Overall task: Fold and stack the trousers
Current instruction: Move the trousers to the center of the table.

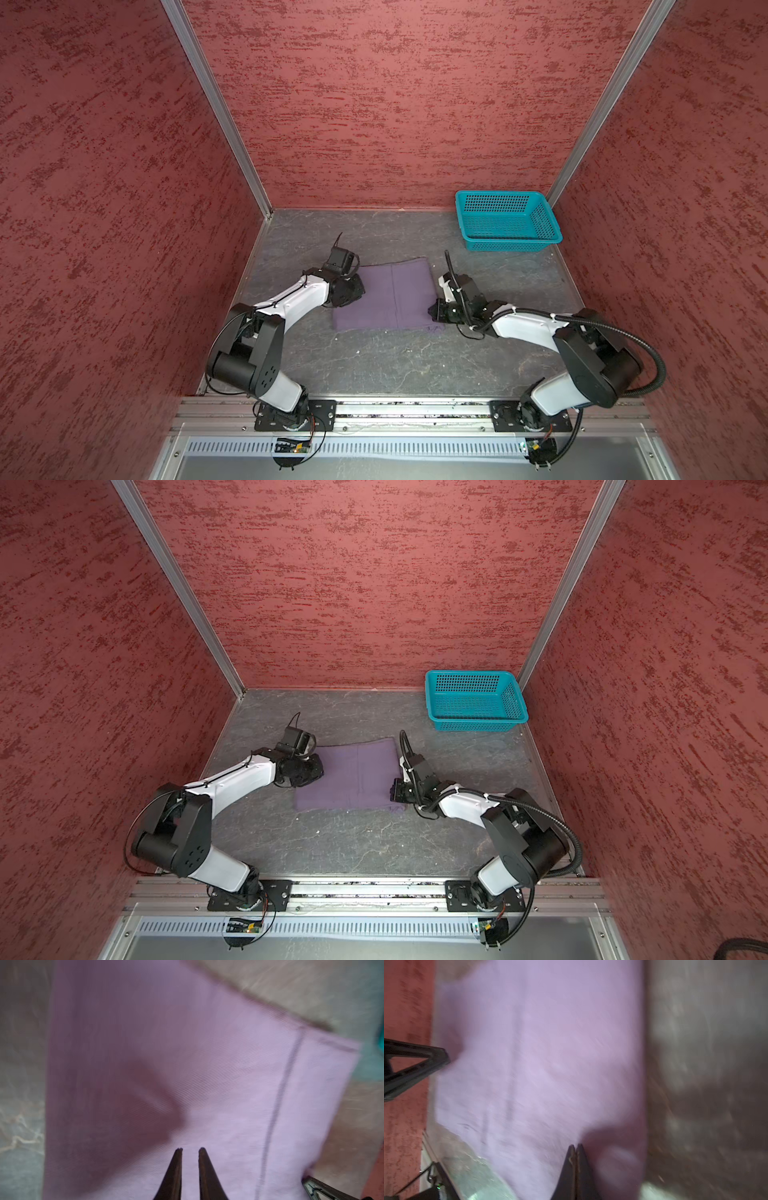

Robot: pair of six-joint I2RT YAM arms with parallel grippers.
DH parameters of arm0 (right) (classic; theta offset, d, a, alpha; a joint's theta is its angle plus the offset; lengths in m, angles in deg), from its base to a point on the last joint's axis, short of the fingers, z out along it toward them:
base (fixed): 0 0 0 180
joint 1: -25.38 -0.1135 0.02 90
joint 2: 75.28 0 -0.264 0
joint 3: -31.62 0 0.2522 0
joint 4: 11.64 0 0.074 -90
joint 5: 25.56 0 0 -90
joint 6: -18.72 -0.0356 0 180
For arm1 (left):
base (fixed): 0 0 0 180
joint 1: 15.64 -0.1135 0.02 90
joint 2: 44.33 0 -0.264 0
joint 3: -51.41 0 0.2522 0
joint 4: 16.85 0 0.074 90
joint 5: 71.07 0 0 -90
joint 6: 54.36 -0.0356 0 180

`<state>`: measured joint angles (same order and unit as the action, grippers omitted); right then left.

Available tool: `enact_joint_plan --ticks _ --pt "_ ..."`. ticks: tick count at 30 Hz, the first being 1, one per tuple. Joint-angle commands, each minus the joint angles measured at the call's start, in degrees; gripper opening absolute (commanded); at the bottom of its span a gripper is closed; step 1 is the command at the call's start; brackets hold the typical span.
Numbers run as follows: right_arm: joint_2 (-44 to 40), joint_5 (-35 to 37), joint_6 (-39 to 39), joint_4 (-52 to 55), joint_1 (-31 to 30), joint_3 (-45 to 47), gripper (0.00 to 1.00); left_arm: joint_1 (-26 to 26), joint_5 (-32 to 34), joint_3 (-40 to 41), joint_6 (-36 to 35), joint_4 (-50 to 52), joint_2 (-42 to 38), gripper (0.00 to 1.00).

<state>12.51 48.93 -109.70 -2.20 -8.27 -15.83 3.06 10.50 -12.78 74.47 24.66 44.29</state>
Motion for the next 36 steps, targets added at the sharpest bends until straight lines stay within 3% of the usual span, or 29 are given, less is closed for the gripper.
enact_joint_plan --ticks 1,6,11,18,25,30,36 --pt "1.1 -0.29 -3.04 -4.72 0.07 5.31 0.0 -0.14 -0.61 2.63 2.94 -4.13 -0.13 0.18" --pt "4.29 -0.71 -4.55 -7.46 0.07 8.38 0.0 -1.01 -1.14 5.38 3.78 -7.01 2.16 0.19" --pt "5.86 -0.73 -5.18 -7.1 -0.01 5.19 0.0 -2.92 -2.13 5.82 3.0 -8.49 3.78 0.19" --pt "9.53 0.43 -6.14 -3.51 -2.54 -0.95 0.0 -12.68 -5.01 6.7 -0.4 -9.79 2.43 0.19" --pt "13.01 0.84 -8.95 -7.56 -6.97 -4.31 0.0 -19.79 -6.46 5.26 -4.36 -6.45 -0.66 0.2" --pt "10.94 4.64 -5.6 -5.27 -9.15 -9.94 0.02 -17.82 -4.45 3.88 -4.62 -3.78 -5.96 0.25" --pt "-0.3 14.73 1.49 -0.37 -9.24 -12.33 0.07 -8.55 6.98 -1.98 -6.48 3.95 -13.13 0.33"
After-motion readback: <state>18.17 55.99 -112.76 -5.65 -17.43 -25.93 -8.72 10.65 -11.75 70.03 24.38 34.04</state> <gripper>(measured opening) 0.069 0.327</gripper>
